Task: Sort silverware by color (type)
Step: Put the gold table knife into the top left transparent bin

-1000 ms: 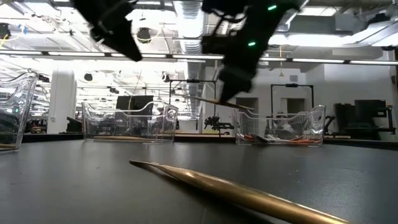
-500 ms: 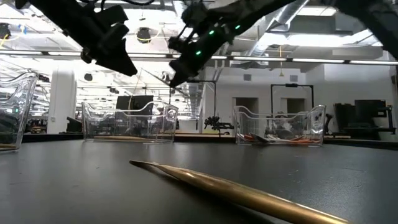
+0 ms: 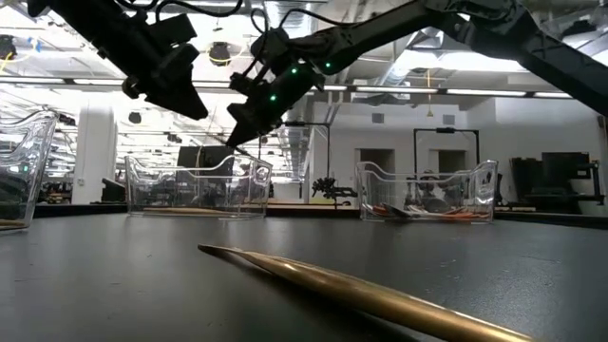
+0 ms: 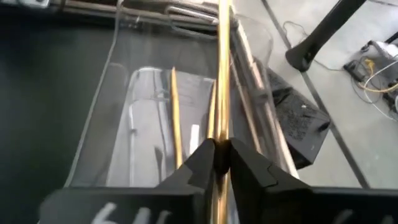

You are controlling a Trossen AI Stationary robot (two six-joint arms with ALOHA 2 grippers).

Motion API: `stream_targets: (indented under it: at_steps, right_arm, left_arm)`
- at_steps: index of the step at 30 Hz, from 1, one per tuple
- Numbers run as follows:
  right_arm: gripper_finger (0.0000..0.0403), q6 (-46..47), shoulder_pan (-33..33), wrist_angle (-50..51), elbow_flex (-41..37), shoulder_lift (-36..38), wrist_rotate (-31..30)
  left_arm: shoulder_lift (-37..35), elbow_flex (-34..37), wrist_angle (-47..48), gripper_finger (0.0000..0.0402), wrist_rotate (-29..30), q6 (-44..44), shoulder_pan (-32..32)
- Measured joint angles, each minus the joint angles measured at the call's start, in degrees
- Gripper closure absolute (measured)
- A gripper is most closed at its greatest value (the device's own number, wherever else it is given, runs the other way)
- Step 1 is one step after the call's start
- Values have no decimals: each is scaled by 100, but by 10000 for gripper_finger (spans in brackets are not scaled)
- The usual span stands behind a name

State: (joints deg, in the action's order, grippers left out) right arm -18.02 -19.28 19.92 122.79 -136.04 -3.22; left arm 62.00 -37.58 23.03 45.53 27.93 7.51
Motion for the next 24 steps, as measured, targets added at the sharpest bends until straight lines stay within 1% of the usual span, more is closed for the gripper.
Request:
stream_targets:
  at_steps: [5, 9, 11, 14, 17, 19, 22, 24]
  right_arm:
    - [279, 166, 69, 277, 6, 62, -272]
    - [235, 195, 116, 667, 17, 342, -400]
    - [219, 420, 124, 1158, 20, 526, -494]
    - [210, 803, 75, 1879, -149, 844, -384]
    - [217, 1042, -46, 2430, -660, 1282, -183]
    - [227, 1140, -108, 2449, -1248, 1647, -1]
    - [241, 1355, -66, 2250, -2305, 2301, 205]
    - [248, 1484, 73, 2053, -3048, 2832, 212]
  left_arm:
    - [2, 0, -2, 278, 51, 128, 0]
    - [2, 0, -69, 278, 80, 127, 0]
    - [2, 0, -59, 278, -21, 129, 5]
    - [2, 0, 118, 278, -98, 187, 127]
    - [2, 48, 102, 278, -116, 307, 283]
    - [2, 207, -304, 278, -181, 322, 406]
    - [35, 672, -1623, 278, -681, 40, 572]
    - [137, 1048, -2590, 278, -1181, -148, 666]
